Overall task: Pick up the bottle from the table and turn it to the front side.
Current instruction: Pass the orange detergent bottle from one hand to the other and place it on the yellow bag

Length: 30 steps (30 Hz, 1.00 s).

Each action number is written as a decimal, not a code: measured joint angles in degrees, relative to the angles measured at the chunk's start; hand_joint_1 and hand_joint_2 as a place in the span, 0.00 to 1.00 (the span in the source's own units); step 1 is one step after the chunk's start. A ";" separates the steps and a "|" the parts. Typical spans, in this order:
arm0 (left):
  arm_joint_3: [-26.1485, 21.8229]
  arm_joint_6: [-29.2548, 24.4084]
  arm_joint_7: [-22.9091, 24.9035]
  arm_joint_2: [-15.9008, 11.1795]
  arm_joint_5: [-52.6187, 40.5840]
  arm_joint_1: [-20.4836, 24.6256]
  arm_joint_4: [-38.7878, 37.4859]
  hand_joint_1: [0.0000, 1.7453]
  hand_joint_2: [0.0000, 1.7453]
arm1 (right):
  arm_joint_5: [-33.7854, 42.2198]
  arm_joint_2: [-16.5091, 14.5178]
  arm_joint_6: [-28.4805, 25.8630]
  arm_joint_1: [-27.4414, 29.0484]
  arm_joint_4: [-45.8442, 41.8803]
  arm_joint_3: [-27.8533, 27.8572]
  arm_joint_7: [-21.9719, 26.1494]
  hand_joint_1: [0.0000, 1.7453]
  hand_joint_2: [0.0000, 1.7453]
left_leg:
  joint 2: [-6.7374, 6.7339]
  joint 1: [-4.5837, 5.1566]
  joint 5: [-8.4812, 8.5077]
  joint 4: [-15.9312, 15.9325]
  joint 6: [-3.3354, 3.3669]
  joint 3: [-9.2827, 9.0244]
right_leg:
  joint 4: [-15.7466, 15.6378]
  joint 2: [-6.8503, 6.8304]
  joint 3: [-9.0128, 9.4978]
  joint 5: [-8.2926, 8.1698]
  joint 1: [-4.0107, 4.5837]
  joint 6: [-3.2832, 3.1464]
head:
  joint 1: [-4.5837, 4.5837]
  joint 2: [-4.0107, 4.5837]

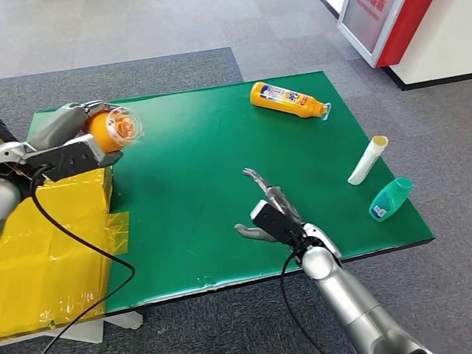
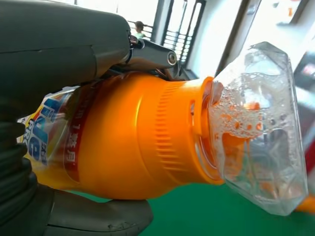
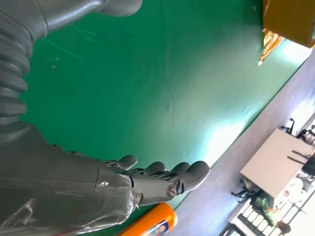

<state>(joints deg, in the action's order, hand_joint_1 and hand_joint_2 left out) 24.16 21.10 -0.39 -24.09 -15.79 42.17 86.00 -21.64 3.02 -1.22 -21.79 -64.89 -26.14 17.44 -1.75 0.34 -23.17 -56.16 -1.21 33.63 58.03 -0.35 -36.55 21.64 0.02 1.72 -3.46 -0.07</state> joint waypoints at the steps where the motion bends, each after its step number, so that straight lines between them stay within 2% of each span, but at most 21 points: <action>1: 1.21 1.53 1.25 -1.41 -0.84 1.73 -0.26 1.00 1.00 | 0.00 0.10 -0.05 0.67 -0.32 0.58 0.01 0.00 1.00 | -0.02 0.00 0.01 0.00 0.00 0.03 | 0.00 0.02 -0.04 -0.02 0.00 -0.01 | -0.01 0.00; 5: 6.30 4.98 5.18 -6.40 -3.14 6.17 -2.50 1.00 1.00 | 0.00 0.47 -0.33 3.04 -1.24 2.87 0.03 0.00 1.00 | -0.12 0.00 0.01 0.01 -0.01 0.08 | 0.00 0.11 -0.10 -0.04 0.00 -0.03 | 0.01 0.00; 8: 9.04 3.50 10.27 -9.48 -7.25 6.80 -5.41 1.00 1.00 | -0.01 0.53 -0.34 4.15 -1.37 4.07 -0.11 0.00 1.00 | -0.22 -0.01 0.01 0.01 -0.01 0.10 | 0.01 0.22 -0.15 -0.05 0.01 -0.05 | 0.00 0.00; 13: 10.69 -3.01 12.63 -13.23 -14.16 5.16 -14.04 1.00 1.00 | -0.39 0.49 -0.18 5.68 -1.37 4.97 -1.17 0.00 1.00 | -0.34 -0.02 0.03 0.02 -0.03 0.13 | 0.03 0.32 -0.22 -0.07 0.03 -0.08 | 0.02 0.00; 17: 9.48 -6.38 12.76 -15.07 -14.58 0.66 -18.90 1.00 1.00 | -0.45 0.37 0.02 6.52 -1.31 5.29 -1.75 0.00 1.00 | -0.36 -0.02 0.04 0.02 -0.04 0.16 | 0.05 0.37 -0.25 -0.07 0.03 -0.08 | 0.00 0.00; 21: 6.19 -7.34 12.76 -15.97 -14.76 -4.54 -20.66 1.00 1.00 | -0.24 0.32 0.11 7.38 -1.10 5.59 -1.81 0.00 1.00 | -0.35 -0.02 0.03 0.02 -0.04 0.22 | 0.04 0.34 -0.26 -0.06 0.02 -0.08 | 0.01 0.00; 25: 1.65 -9.08 12.34 -15.58 -15.80 -12.08 -20.53 1.00 1.00 | 0.30 0.14 0.13 8.87 -0.75 6.11 -1.81 0.00 1.00 | -0.36 0.01 0.00 0.02 -0.04 0.21 | 0.01 0.37 -0.30 -0.06 -0.02 -0.08 | 0.01 0.00; 27: -1.04 -10.98 11.57 -14.22 -17.09 -16.80 -19.73 1.00 1.00 | 0.34 0.02 0.10 9.97 -0.72 6.32 -1.80 0.00 1.00 | -0.38 0.03 -0.01 0.02 -0.04 0.23 | -0.01 0.37 -0.33 -0.05 -0.03 -0.07 | 0.02 0.00; 30: -4.76 -14.53 9.16 -10.57 -19.28 -23.44 -17.63 1.00 1.00 | -0.05 -0.09 -0.11 11.52 -0.73 6.60 -1.60 0.00 1.00 | -0.37 0.04 -0.03 0.02 -0.01 0.28 | -0.02 0.34 -0.33 -0.03 -0.03 -0.06 | 0.01 0.00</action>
<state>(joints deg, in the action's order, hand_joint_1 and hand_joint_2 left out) 19.40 6.57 8.78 -34.66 -35.06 18.73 68.37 -21.69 2.92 -1.33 -10.27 -65.63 -19.53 15.84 -2.11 0.37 -23.20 -56.14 -1.23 33.91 58.01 0.00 -36.89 21.61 -0.01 1.67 -3.46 -0.07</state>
